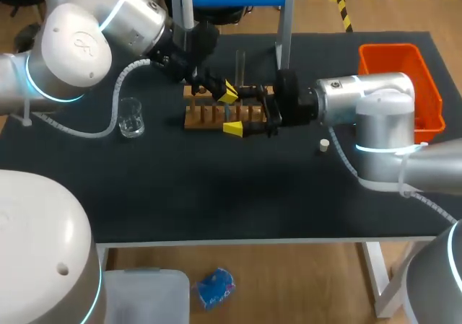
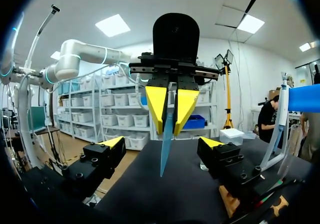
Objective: Invert the test tube, pick up the pipette, mount the tip to pipette, aspirate from beaker and dispense into the tube, eject the tip, return the pipette, and cap with the stopper.
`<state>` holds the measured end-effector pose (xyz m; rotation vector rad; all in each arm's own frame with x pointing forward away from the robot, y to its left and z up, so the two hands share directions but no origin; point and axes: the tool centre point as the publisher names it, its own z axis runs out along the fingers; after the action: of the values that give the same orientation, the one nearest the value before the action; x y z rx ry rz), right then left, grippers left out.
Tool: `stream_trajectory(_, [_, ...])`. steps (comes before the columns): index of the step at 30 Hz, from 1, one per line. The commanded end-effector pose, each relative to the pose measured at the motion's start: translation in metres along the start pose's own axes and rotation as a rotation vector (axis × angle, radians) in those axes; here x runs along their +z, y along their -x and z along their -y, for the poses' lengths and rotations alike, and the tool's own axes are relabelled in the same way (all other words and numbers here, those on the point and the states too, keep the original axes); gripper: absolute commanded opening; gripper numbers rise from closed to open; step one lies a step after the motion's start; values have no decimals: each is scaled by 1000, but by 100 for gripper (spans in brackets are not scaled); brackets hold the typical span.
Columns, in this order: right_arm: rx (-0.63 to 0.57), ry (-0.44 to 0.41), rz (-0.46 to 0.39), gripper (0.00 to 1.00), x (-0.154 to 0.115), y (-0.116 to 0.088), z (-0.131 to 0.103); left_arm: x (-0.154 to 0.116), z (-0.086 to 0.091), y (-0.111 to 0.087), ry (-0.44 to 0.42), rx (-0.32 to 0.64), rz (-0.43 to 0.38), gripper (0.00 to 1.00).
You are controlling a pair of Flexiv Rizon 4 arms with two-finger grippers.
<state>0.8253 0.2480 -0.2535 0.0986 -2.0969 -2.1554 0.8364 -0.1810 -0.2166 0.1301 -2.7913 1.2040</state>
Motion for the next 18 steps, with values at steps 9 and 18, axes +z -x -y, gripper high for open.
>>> stream_trajectory(9, [8, 15, 14, 0, 2, -2, 1, -1, 0, 0, 4, -1, -1, 0])
stream_trajectory(18, [0, 13, 18, 0, 1, -2, 0, -1, 0, 0, 4, -1, -1, 0])
